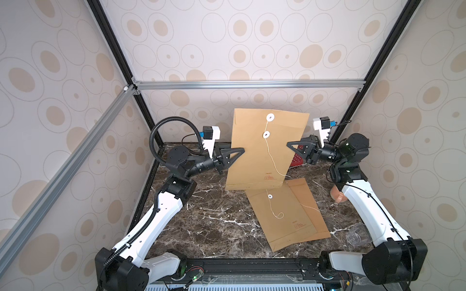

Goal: Close the mouth of the file bag
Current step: Pick up the file bag from the center of the board.

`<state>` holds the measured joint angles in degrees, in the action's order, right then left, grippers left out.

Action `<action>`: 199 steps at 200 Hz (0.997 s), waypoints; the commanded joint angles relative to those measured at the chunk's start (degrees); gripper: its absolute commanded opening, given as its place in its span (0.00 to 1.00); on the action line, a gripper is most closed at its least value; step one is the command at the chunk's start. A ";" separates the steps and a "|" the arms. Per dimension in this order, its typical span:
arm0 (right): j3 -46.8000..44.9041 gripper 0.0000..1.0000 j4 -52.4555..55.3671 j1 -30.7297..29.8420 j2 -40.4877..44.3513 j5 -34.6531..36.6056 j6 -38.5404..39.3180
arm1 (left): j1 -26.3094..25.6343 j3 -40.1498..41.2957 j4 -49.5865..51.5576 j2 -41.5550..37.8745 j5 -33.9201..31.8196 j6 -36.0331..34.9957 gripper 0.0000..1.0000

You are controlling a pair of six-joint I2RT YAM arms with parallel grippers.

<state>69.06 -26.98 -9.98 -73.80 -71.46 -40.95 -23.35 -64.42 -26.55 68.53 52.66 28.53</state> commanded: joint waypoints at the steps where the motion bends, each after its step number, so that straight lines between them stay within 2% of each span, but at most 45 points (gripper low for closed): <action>1: 1.89 0.00 2.32 -0.31 1.04 -0.74 2.37 | 0.03 -3.78 1.70 1.14 2.56 -0.41 0.39; 25: 2.13 0.00 6.20 -0.31 1.82 -0.84 5.05 | 0.04 -4.80 2.54 1.26 2.13 -1.05 0.31; 44: 2.49 0.00 10.22 -0.31 2.20 -1.05 8.09 | -0.01 -5.55 3.97 1.32 1.96 -2.17 0.17; 73: 2.84 0.00 14.59 -0.31 2.34 -1.35 11.35 | 0.03 -6.49 6.37 1.76 1.36 -3.40 0.17; 104: 2.87 0.00 15.97 -0.31 2.52 -1.25 12.35 | 0.05 -7.20 7.71 2.72 1.74 -3.39 0.01; 130: 2.30 0.00 17.32 -0.31 3.17 0.52 13.59 | -0.02 -7.73 9.00 3.19 2.44 -4.30 0.00; 137: 2.10 0.10 18.78 -0.31 3.42 1.58 14.69 | 0.05 -7.66 8.84 3.10 2.40 -4.97 0.00; 138: 2.06 0.14 19.35 -0.31 3.58 1.76 15.16 | 0.01 -7.65 8.81 3.10 2.38 -5.02 0.00; 140: 2.05 0.16 19.61 -0.31 3.58 1.98 15.40 | -0.02 -7.60 8.73 3.06 2.32 -5.23 0.00; 141: 2.00 0.21 20.11 -0.31 3.73 2.26 15.91 | -0.02 -7.54 8.67 2.99 2.25 -5.28 0.00; 142: 2.00 0.21 20.11 -0.31 3.73 2.26 15.91 | 0.02 -7.55 8.64 2.96 2.17 -5.31 0.00; 143: 1.88 0.26 20.61 -0.31 3.81 2.52 16.36 | 0.04 -7.51 8.59 2.90 2.13 -5.36 0.00; 147: 1.60 0.34 21.38 -0.31 4.12 3.15 17.36 | -0.02 -7.43 8.34 2.72 1.74 -5.42 0.00; 156: 0.38 0.45 23.03 -0.28 5.20 5.18 19.73 | 0.05 -7.30 8.18 2.29 0.89 -5.93 0.00; 174: -3.85 0.54 24.81 -0.22 8.43 10.36 24.60 | 0.04 -7.59 8.00 1.57 0.67 -6.76 0.00; 187: -7.79 0.56 22.79 -0.22 10.81 12.76 25.96 | -0.10 -7.13 7.06 0.77 0.62 -8.99 0.00; 199: -10.66 0.57 22.41 -0.22 12.67 14.70 27.94 | -0.27 -4.61 2.03 -0.65 -1.08 -10.44 0.00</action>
<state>63.29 -4.99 -9.98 -64.73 -62.74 -19.35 -23.27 -69.49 -17.89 71.22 53.32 22.90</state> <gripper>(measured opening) 0.557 0.051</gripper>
